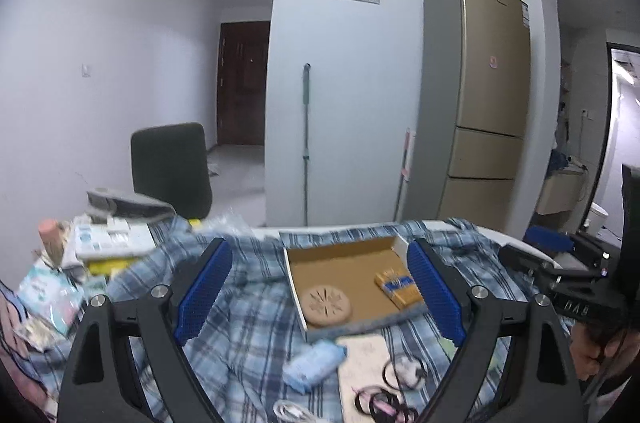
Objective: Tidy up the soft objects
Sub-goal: 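Move the right tool to the green felt pouch and grasp it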
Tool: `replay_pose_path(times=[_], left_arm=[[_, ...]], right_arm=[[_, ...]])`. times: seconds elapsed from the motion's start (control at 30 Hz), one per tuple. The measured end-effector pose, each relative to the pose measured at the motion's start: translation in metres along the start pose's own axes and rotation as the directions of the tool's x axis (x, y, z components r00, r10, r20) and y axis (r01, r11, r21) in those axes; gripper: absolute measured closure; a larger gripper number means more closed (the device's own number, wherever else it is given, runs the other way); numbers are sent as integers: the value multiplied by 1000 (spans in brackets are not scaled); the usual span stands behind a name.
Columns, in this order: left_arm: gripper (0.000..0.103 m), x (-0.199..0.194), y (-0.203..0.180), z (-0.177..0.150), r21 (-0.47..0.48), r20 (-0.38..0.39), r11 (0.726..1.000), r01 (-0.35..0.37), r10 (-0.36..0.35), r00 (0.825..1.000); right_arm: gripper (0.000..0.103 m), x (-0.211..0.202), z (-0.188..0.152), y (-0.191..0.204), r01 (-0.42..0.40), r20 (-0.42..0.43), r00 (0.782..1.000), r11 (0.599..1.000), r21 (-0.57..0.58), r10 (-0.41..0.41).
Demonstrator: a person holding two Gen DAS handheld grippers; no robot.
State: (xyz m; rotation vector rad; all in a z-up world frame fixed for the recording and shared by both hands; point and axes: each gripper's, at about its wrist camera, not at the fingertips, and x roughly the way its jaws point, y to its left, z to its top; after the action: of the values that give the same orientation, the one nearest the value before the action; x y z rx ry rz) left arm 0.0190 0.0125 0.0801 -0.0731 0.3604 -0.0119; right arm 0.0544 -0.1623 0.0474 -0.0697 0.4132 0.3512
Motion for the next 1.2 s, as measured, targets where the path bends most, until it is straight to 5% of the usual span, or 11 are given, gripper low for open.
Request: replay_pose_path(times=[0.27, 0.53, 0.7, 0.83, 1.2], left_arm=[[12, 13, -3, -41, 21, -41, 1000, 14, -13, 999], [12, 47, 2, -76, 44, -85, 999, -22, 26, 996], [12, 49, 1, -81, 44, -81, 999, -17, 21, 996], [12, 49, 0, -83, 34, -91, 999, -5, 8, 996], [12, 50, -1, -87, 35, -108, 999, 8, -5, 994]], right_arm=[[35, 1, -34, -17, 70, -60, 996, 995, 71, -66], [35, 32, -70, -39, 100, -233, 970, 987, 122, -69], [35, 51, -97, -46, 104, -373, 927, 980, 167, -35], [35, 67, -113, -43, 163, -488, 869, 979, 121, -84], [35, 86, -130, -37, 135, -582, 811, 987, 90, -57]])
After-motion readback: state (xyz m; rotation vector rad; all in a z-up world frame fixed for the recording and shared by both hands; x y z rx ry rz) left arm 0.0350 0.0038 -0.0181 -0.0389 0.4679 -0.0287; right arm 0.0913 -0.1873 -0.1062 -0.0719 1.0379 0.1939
